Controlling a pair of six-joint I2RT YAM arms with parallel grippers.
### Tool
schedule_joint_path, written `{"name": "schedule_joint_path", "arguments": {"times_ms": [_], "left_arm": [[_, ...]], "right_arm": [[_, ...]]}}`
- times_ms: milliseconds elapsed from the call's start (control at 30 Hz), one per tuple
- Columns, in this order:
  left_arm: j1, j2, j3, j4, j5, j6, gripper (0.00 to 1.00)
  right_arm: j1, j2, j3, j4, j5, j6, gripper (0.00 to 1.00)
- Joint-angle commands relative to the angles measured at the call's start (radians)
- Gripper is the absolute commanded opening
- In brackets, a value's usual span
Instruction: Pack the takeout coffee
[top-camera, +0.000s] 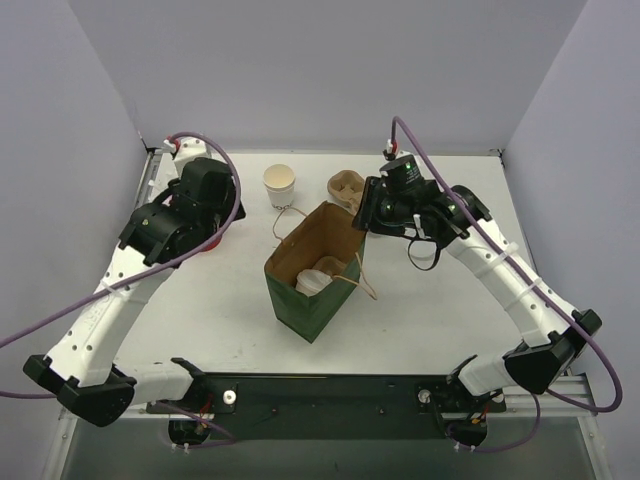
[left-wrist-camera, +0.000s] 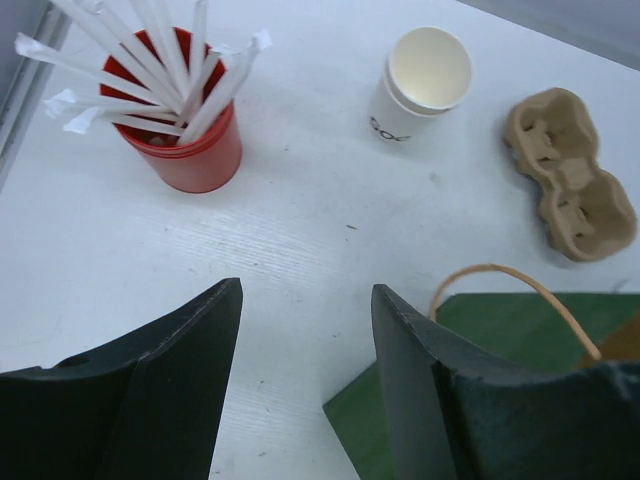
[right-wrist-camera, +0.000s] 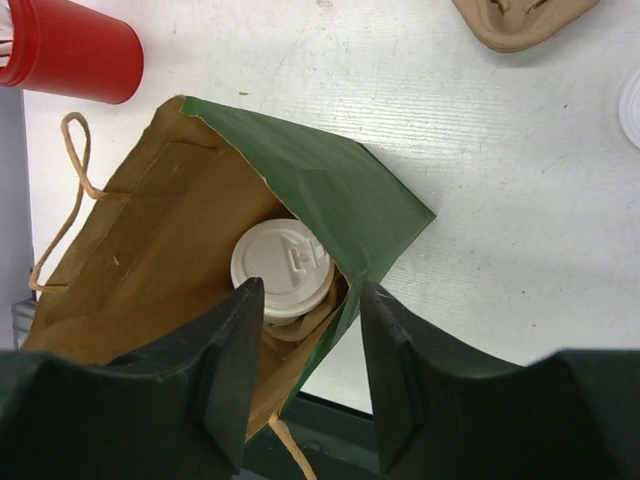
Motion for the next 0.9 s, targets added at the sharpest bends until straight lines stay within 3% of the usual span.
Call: {"name": "schedule_joint_path", "arguments": {"times_ms": [0,33,167,300,500,867], "left_arm": [[0.096,0.034,-0.042,0.075,-0.051,-0.026,0.64],[0.112,0.040,-0.049,0.090,-0.051,-0.014,0.64],[0.175,0.110,-0.068,0.153,-0.025,0.008,0.63],[0.201,0.171,-0.076,0.259,0.013,0.066,0.62],[0.256,0.291,-0.031,0.286,0.034,0.060,0.52],[0.347,0.394,0.021,0.345,0.078,0.077,0.48]], "right_arm": [[-0.002,-0.047,0.054,-0.010,0.016,-0.003,0.42],[-0.004,-0.051,0.066,-0.008,0.015,-0.006,0.49],[-0.012,-0.061,0.096,-0.008,-0.016,-0.007,0.57],[-0.022,-0.085,0.112,-0.010,-0.024,-0.006,0.58],[-0.061,-0.152,0.128,-0.036,-0.039,-0.006,0.58],[-0.118,-0.219,0.114,-0.079,-0.054,-0.015,0.59]]}}
